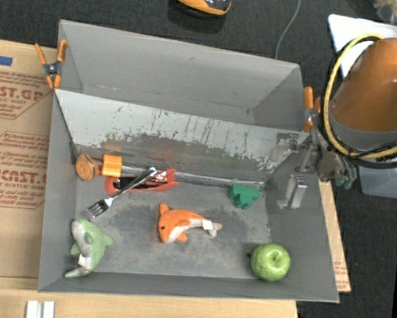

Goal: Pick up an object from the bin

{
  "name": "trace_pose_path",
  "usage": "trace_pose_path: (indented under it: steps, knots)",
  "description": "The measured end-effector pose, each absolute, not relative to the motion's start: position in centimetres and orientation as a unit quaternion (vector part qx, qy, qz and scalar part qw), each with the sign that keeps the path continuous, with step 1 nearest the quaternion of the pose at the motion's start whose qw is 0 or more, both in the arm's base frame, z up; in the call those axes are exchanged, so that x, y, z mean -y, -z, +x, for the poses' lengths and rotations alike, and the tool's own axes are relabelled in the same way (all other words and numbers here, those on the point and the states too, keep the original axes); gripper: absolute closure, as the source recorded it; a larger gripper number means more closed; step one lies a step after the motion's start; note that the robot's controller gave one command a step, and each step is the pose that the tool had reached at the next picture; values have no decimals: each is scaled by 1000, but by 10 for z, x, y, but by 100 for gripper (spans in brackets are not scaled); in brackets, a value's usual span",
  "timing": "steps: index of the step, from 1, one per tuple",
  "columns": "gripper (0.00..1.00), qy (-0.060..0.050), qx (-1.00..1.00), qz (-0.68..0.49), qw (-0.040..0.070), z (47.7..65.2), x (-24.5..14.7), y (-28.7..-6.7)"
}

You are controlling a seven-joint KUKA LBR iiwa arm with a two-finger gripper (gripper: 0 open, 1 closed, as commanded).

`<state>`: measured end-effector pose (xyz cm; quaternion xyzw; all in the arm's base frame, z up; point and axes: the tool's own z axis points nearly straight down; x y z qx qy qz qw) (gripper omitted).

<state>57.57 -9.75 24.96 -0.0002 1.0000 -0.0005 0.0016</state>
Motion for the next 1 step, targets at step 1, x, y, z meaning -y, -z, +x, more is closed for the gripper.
trace_pose_path:
  steps: [1]
  knots:
    - [0, 0, -993, 114, 3, 590, 110, -173]
